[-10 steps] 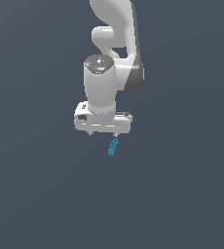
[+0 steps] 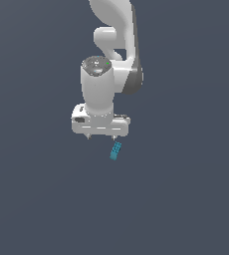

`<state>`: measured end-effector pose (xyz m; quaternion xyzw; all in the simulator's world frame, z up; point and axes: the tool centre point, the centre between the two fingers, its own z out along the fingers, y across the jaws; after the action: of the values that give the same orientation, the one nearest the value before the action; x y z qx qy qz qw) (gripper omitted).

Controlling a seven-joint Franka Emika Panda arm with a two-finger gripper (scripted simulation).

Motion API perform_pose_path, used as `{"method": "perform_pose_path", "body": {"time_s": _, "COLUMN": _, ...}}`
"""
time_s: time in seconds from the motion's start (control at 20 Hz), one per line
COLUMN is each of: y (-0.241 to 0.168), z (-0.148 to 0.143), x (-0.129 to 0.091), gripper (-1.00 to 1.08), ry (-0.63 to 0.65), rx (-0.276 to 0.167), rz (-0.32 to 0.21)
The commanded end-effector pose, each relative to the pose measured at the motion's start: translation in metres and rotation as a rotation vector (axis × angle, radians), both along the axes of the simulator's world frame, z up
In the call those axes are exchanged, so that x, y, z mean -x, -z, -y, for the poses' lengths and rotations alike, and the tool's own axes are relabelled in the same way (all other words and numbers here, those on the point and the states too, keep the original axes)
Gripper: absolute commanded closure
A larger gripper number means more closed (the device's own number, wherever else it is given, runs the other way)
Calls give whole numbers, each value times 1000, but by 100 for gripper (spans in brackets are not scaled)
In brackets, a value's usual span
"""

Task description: Pick up the object and move it to a goal position.

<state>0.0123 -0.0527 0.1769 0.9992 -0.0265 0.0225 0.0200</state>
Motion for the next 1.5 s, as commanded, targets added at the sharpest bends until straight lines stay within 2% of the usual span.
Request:
{"method": "perform_pose_path", "body": {"time_s": 0.0, "y": -1, "z": 4, "x": 1, "gripper": -92, "ry": -7, "rx": 6, "rz": -1}}
{"method": "perform_pose_path", "body": {"time_s": 0.5, "y": 15, "z": -7, "x": 3, "gripper": -92, "ry": 37, "rx": -6, "rz": -5}}
{"method": "perform_pose_path", "body": {"time_s": 1.1, "y": 77, "z": -45, "x": 19, "gripper": -92, "ry": 222, "rx": -38, "rz": -26}}
{"method": "perform_pose_path", "body": {"time_s": 1.45, "y": 100, "z": -58, "x": 27, "gripper": -92, "ry": 294, "rx": -46, "rz": -35}}
